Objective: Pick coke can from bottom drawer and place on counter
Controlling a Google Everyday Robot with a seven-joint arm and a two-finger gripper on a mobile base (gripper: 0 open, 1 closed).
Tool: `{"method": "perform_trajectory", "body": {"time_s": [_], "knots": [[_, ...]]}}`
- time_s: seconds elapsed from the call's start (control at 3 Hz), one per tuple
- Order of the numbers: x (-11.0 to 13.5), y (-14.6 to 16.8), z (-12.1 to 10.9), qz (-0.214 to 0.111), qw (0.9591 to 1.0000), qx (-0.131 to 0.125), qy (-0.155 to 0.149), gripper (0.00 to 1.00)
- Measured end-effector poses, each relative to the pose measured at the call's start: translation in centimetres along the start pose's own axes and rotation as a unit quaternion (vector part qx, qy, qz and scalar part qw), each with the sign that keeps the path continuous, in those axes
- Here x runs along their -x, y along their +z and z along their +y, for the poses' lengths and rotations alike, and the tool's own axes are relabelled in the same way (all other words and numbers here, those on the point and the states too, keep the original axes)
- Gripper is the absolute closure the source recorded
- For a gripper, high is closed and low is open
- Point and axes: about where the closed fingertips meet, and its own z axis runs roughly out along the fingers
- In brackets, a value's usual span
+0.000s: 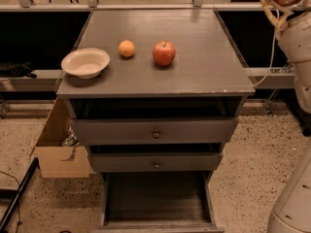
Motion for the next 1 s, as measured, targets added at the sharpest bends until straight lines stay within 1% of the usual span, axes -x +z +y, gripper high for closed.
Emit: {"method": "perform_trajectory", "body": {"time_s": [0.33, 0.67, 1.0], "knots": [[2.6, 3.4, -2.2, -0.031, 0.9978, 0.057, -0.011, 1.0], [8.2, 9.1, -3.4, -0.077, 0.9855, 0.145, -0.043, 1.0], [9.5, 9.9, -3.5, -0.084, 0.9817, 0.164, -0.047, 1.0]]}}
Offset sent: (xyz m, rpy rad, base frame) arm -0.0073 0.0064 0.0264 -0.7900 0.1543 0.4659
